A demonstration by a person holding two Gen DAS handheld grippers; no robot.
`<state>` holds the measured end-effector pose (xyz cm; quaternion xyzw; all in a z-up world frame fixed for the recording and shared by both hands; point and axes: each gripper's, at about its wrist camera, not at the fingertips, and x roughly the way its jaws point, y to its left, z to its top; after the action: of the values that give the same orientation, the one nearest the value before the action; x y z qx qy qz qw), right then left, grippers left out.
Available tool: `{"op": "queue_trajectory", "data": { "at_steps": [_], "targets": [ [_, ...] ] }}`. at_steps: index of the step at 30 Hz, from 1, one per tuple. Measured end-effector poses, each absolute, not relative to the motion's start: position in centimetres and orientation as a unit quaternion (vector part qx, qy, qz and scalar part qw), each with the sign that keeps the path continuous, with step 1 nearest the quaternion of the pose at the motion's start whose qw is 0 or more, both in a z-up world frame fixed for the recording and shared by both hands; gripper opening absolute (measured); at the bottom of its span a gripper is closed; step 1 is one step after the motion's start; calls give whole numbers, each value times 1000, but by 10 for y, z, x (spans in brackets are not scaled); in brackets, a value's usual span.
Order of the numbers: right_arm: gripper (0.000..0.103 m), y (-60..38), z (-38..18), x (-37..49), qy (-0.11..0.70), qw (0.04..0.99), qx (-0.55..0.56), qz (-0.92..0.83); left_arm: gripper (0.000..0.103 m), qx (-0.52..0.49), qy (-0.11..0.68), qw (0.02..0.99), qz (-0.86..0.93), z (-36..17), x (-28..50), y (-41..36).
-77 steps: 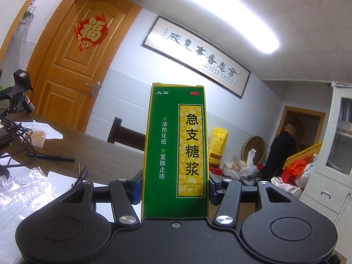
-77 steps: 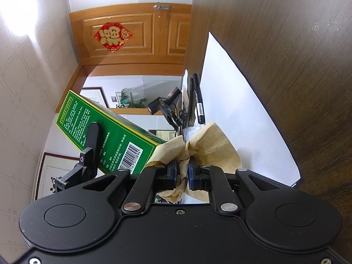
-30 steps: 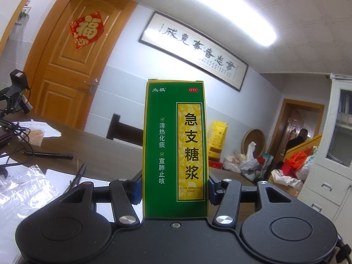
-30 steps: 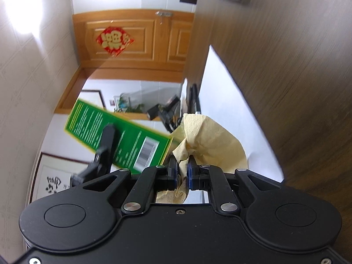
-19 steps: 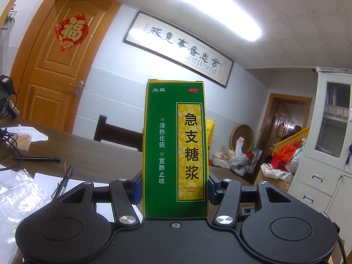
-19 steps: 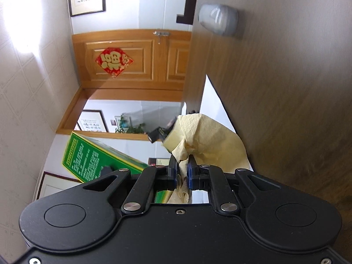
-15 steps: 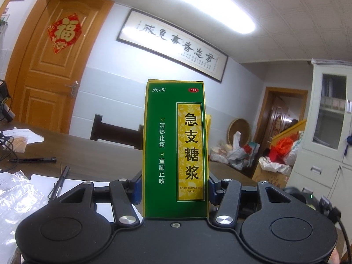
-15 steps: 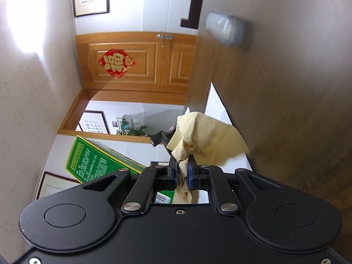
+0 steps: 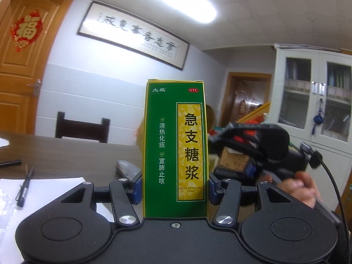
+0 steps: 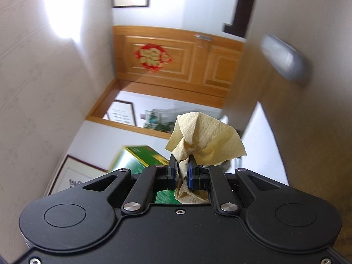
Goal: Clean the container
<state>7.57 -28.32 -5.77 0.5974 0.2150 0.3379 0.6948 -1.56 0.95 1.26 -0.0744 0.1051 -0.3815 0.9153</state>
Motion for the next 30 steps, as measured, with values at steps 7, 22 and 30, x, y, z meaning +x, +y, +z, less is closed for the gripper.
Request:
{"op": "queue_trajectory", "data": {
  "at_steps": [7, 22, 30],
  "targets": [
    [10, -297, -51, 78, 196, 699, 587, 360, 49, -82, 111, 892, -431, 10, -15, 6],
    [10, -283, -87, 72, 254, 695, 579, 342, 49, -111, 113, 898, -410, 11, -6, 18],
    [10, -291, -65, 68, 238, 716, 560, 341, 49, -78, 121, 902, -407, 9, -9, 8]
  ]
}}
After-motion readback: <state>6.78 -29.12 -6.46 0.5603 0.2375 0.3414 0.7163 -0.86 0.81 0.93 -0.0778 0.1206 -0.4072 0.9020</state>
